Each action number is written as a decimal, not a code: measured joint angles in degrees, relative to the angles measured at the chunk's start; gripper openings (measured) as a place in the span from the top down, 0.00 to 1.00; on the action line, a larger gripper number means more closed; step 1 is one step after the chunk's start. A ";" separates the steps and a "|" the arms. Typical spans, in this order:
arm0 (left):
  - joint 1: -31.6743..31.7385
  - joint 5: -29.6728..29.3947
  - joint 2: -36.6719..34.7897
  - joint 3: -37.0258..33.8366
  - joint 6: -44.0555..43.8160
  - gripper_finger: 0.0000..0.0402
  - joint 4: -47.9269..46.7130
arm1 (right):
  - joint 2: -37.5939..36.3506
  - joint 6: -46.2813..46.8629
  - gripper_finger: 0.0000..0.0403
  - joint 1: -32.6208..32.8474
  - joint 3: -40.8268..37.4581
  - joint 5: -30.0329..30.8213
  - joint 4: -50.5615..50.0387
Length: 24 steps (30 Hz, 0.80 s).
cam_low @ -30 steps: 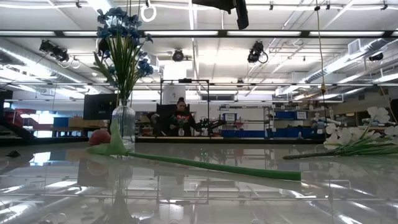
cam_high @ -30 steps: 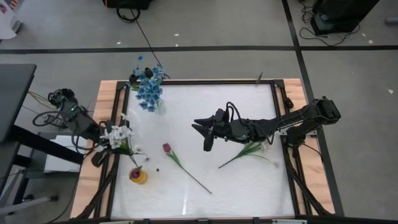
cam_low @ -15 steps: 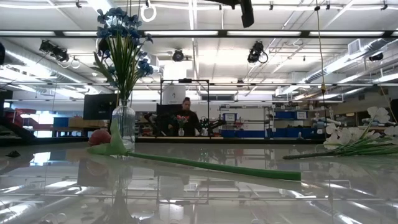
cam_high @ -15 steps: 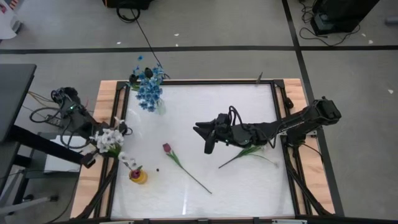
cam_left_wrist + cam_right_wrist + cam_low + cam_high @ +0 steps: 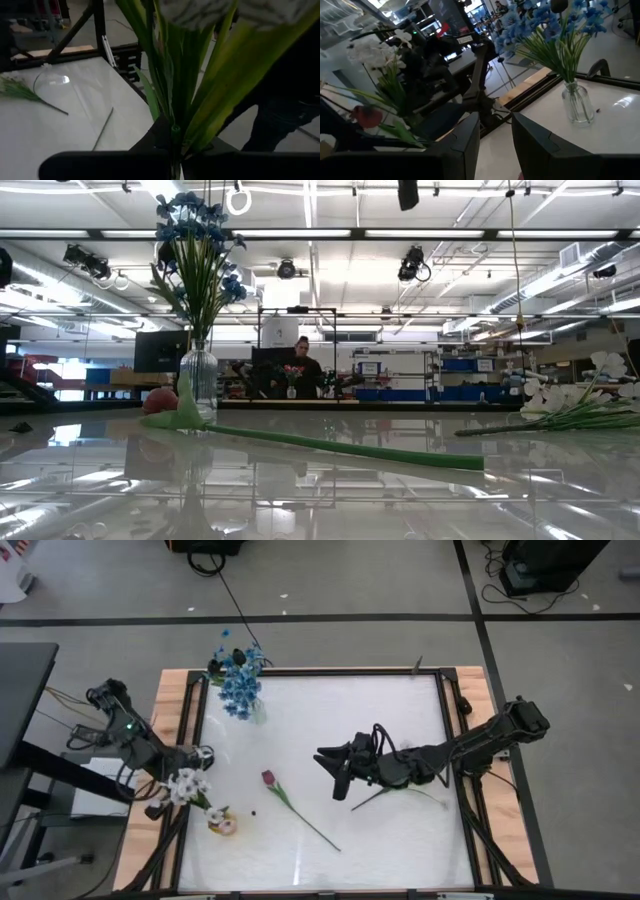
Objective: Sort flowers into vase by color
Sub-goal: Put the top white flowers in the yellow vase
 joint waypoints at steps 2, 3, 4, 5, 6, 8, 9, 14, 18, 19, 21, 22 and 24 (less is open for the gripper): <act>0.00 -0.06 0.02 -1.51 1.38 0.96 2.57 | 0.00 0.00 0.69 0.22 0.00 0.00 0.14; 0.00 -0.48 0.02 -2.40 2.08 0.96 4.32 | 0.00 0.00 0.69 0.30 0.00 0.01 0.38; 0.00 -0.99 0.02 -3.48 2.86 0.96 6.44 | 0.00 0.00 0.69 0.30 0.00 0.01 0.49; 0.00 -1.51 0.02 -4.62 3.52 0.96 8.58 | 0.00 0.00 0.69 0.30 0.00 0.01 0.62; 0.00 -2.10 0.02 -5.83 4.12 0.96 10.48 | 0.00 0.00 0.69 0.32 0.00 -0.01 0.94; 0.04 -2.23 0.02 -8.23 4.39 0.96 13.43 | 0.00 0.00 0.69 0.34 0.00 -0.01 1.56; 0.02 -2.25 0.02 -9.39 4.35 0.96 14.36 | 0.00 0.00 0.69 0.34 0.00 -0.01 1.78; 0.03 -4.06 0.07 -12.73 0.85 0.96 15.32 | 0.00 0.45 0.69 0.34 0.00 -0.46 1.99; 0.03 -4.53 0.07 -12.94 -0.15 0.93 14.43 | 0.00 3.63 0.69 0.34 0.00 -1.91 -1.29; 0.02 -4.55 0.07 -12.94 -0.16 0.92 14.24 | 0.04 5.13 0.69 0.34 0.00 -2.45 -3.07; 0.02 -4.73 0.07 -12.94 -1.15 0.90 14.08 | 0.97 8.30 0.69 0.34 0.00 -3.79 -5.22; 0.02 -5.01 0.07 -12.94 -2.05 0.88 14.03 | 1.69 9.16 0.68 0.34 0.00 -4.85 -6.24; 0.02 -5.34 0.07 -12.94 -4.22 0.85 13.33 | 3.93 11.06 0.68 0.36 0.00 -6.59 -5.59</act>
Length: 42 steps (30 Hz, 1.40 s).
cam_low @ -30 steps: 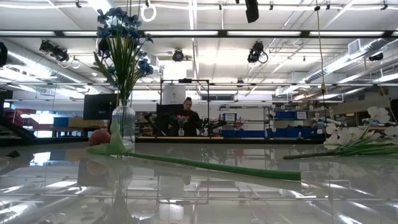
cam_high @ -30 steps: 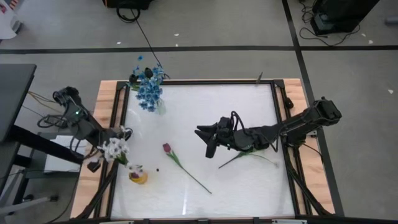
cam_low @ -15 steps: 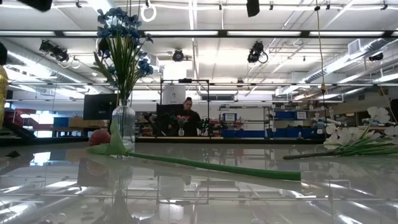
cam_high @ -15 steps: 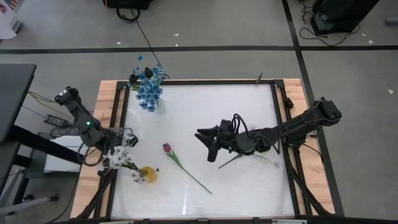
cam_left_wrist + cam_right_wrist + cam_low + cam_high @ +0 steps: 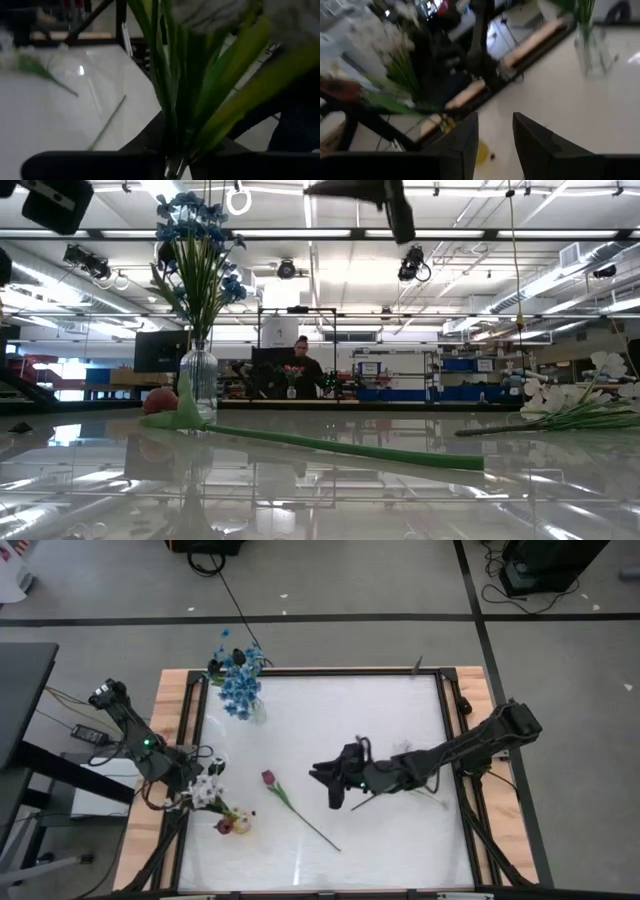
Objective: Sort flowers into vase by color
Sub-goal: Put the top white flowers in the yellow vase
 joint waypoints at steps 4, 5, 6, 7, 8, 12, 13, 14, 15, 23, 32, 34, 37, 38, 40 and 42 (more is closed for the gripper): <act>0.07 -1.28 -0.02 0.04 -8.69 0.77 -1.74 | 4.45 4.86 0.68 0.33 0.00 -0.99 0.31; 0.07 -1.64 -0.04 0.06 -10.41 0.75 -1.60 | 5.33 7.15 0.68 0.35 0.00 -0.93 -0.23; 0.08 -1.96 -0.04 0.10 -11.52 0.73 -1.42 | 6.18 9.31 0.68 0.46 -0.01 -0.80 -1.27; 0.08 -2.59 -0.04 0.13 -12.48 0.71 -1.36 | 7.05 11.67 0.68 0.51 -0.04 -0.75 -1.56; 0.08 -2.94 -0.04 0.13 -13.65 0.69 -1.39 | 7.72 14.09 0.68 0.51 -0.04 -0.86 -1.73; 0.07 -3.18 -0.04 0.13 -18.94 0.57 -1.67 | 8.38 23.89 0.68 0.38 -0.04 -4.18 -5.00; 0.08 -3.55 -0.04 0.13 -21.00 0.53 -1.94 | 8.14 26.08 0.68 0.26 -0.02 -5.25 -6.80; 0.09 -4.21 -0.04 0.13 -23.14 0.50 -2.00 | 7.84 27.64 0.68 0.17 -0.03 -6.42 -8.86; 0.10 -4.35 -0.06 0.13 -25.33 0.46 -2.21 | 7.51 28.88 0.68 0.10 -0.04 -7.44 -10.37; 0.17 -3.60 -0.15 0.15 -36.81 0.29 -2.53 | 6.19 48.54 0.68 0.22 -0.01 -17.60 -20.55; 0.15 -0.90 -0.24 0.20 -40.21 0.28 -1.89 | 6.19 64.00 0.68 2.72 0.04 -24.34 -40.20; 0.12 -0.32 -0.24 0.20 -40.50 0.28 -1.94 | 6.19 67.07 0.68 3.01 0.04 -25.61 -45.93; 0.13 -0.28 -0.24 0.25 -41.30 0.28 -2.52 | 6.19 73.17 0.68 3.00 0.02 -30.36 -53.63; 0.21 -0.58 -0.23 0.58 -41.96 0.28 -3.69 | 6.19 74.47 0.68 2.79 0.02 -31.96 -55.11; 0.71 -2.77 -0.21 2.26 -43.96 0.28 -8.04 | 6.19 75.26 0.68 2.24 0.02 -34.35 -57.05; 1.55 -6.22 -0.22 4.89 -46.28 0.28 -13.31 | 6.19 74.98 0.68 1.68 0.02 -35.35 -58.09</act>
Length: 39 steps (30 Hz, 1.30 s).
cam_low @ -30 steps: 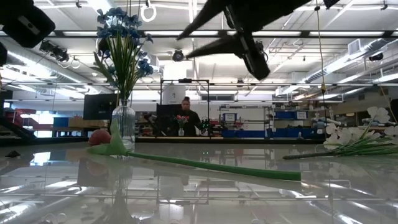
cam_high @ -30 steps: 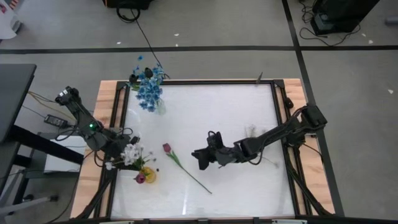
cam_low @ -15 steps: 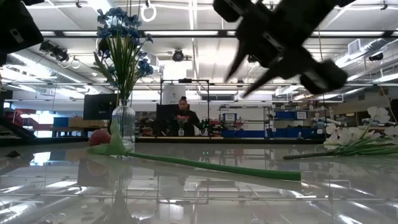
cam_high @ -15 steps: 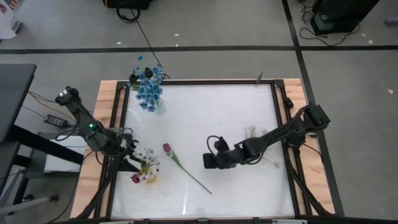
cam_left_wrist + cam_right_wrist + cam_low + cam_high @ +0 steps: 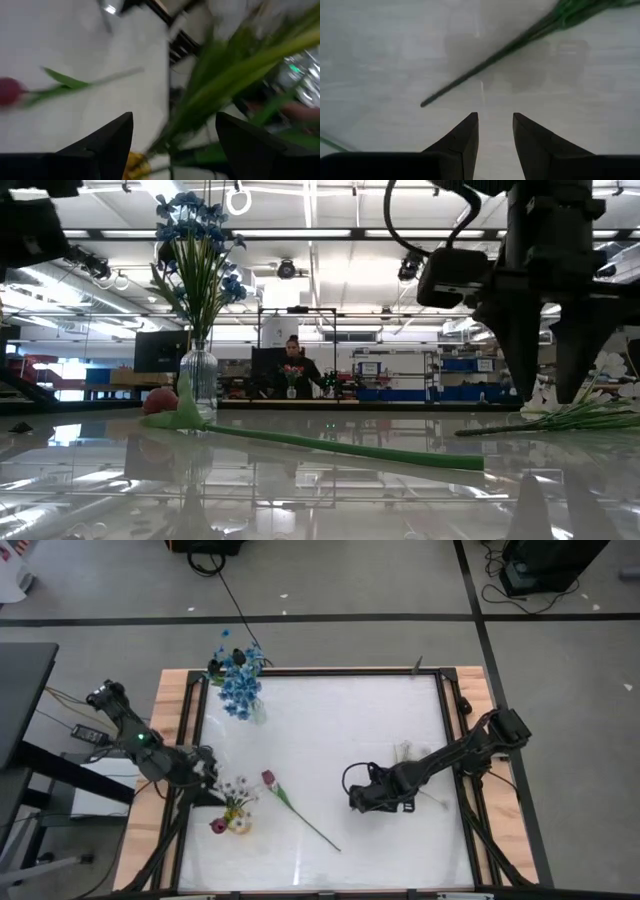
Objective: Sort flowers into vase by color
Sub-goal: Put the top white flowers in the yellow vase
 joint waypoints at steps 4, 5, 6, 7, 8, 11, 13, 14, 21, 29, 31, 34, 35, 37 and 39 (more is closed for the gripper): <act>1.63 -1.55 0.02 6.80 1.87 0.28 -10.06 | 0.00 -0.83 0.68 -0.81 0.00 -0.30 -1.18; 1.64 -1.55 0.00 8.44 3.37 0.28 -11.84 | 0.00 -0.84 0.68 -1.06 0.00 -0.36 -1.90; 1.64 -1.54 0.00 9.98 4.73 0.28 -13.67 | 0.00 -0.85 0.68 -1.29 0.00 -0.40 -2.57; 1.64 -1.57 0.00 11.55 5.86 0.28 -15.68 | 0.00 -0.87 0.68 -1.54 0.00 -0.65 -3.31; 1.64 -1.61 0.04 12.94 6.60 0.28 -17.36 | 0.00 -0.87 0.68 -1.86 0.00 -0.85 -4.27; 1.64 -2.50 0.11 16.81 7.20 0.28 -22.80 | 0.00 0.42 0.68 -2.78 0.00 -1.27 -7.71; 1.64 -4.19 0.13 19.28 7.12 0.28 -26.97 | 0.00 1.94 0.67 -3.47 0.00 -1.90 -11.65; 1.64 -5.23 0.13 20.55 6.92 0.28 -28.96 | 0.00 2.64 0.67 -3.93 0.00 -2.75 -13.87; 1.64 -13.01 0.13 26.89 7.67 0.32 -37.09 | 0.00 3.41 0.67 -7.68 -1.69 -7.00 -20.96; 1.64 -13.51 0.17 28.71 7.99 0.38 -37.64 | -0.02 10.78 0.67 -8.95 -6.83 -4.91 -6.75; 1.64 -13.52 0.17 28.71 7.76 0.40 -38.59 | -0.24 12.77 0.67 -8.93 -7.91 -4.41 -5.86; 1.64 -13.55 0.17 28.69 7.66 0.43 -39.42 | -0.30 13.30 0.67 -8.93 -9.30 -3.53 -4.84; 1.64 -13.63 0.17 28.69 7.62 0.43 -39.49 | -0.31 12.70 0.68 -9.09 -9.53 -3.27 -4.59; 1.64 -14.36 0.17 28.69 7.29 0.44 -39.71 | -0.31 11.67 0.68 -9.46 -9.70 -3.18 -4.48; 1.64 -14.61 0.17 28.69 7.09 0.45 -39.64 | -0.32 11.59 0.69 -9.63 -9.81 -3.36 -3.89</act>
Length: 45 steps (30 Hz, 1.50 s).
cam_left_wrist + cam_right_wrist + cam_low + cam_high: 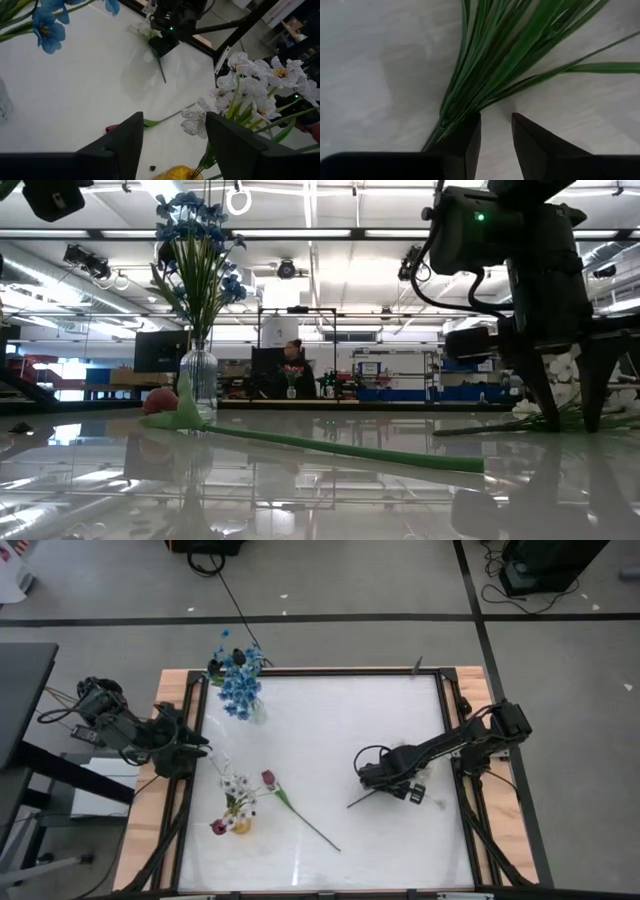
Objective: Sort flowers into vase by color
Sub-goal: Put the top white flowers in the yellow vase
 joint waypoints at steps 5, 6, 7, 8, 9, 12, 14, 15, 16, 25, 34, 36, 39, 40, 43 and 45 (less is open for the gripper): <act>0.00 -0.03 0.00 0.00 -1.01 0.47 0.61 | -0.27 0.12 0.71 1.42 3.14 2.00 -1.72; 0.00 -0.03 0.00 0.00 -1.02 0.47 0.74 | -0.27 0.74 0.71 1.92 4.01 3.59 -2.03; 0.00 -0.03 0.00 0.00 -1.00 0.48 0.92 | -0.40 1.16 0.71 2.24 4.71 4.50 -1.96; 0.00 -0.06 0.02 0.00 -0.83 0.48 0.91 | -0.70 1.52 0.71 2.49 4.98 5.18 -1.97; 0.00 -0.26 0.00 0.00 -0.50 0.48 0.85 | -0.90 2.13 0.71 2.60 5.01 5.63 -2.28; 0.00 -1.62 0.02 -0.02 -0.27 0.48 0.89 | -0.84 2.80 0.71 2.67 4.92 4.83 -2.77; 0.00 -1.98 0.00 -0.02 -0.21 0.48 0.87 | -0.88 2.99 0.71 2.69 4.92 4.51 -2.63; 0.00 -2.07 0.02 -0.02 -0.12 0.48 0.87 | -0.88 3.22 0.71 2.69 4.92 4.44 -2.41; 0.00 -2.29 0.02 -0.02 0.01 0.48 0.87 | -0.88 3.28 0.71 2.69 4.92 4.35 -2.12; 0.00 -2.74 0.02 -0.02 0.03 0.48 0.87 | -0.94 3.44 0.70 1.56 5.03 7.12 1.23; 0.00 -2.72 0.02 -0.04 -0.01 0.48 0.87 | -0.98 2.79 0.71 -1.20 5.03 9.70 1.80; 0.00 -2.70 0.02 -0.04 -0.23 0.48 0.87 | -1.25 2.80 0.71 -1.20 5.11 11.23 3.22; 0.00 -2.70 0.02 -0.04 -0.21 0.48 0.85 | -1.26 2.68 0.71 -1.25 5.13 12.83 3.65; 0.00 -2.68 0.02 -0.04 -0.21 0.48 0.85 | -1.26 2.64 0.71 -1.26 5.13 13.10 3.40; -0.01 -2.62 0.02 -0.04 0.43 0.48 0.84 | -1.26 2.64 0.71 -1.58 5.11 13.23 0.93; 0.00 -2.56 0.02 -0.04 1.43 0.48 0.83 | -1.26 2.64 0.71 -1.98 5.11 12.81 -1.14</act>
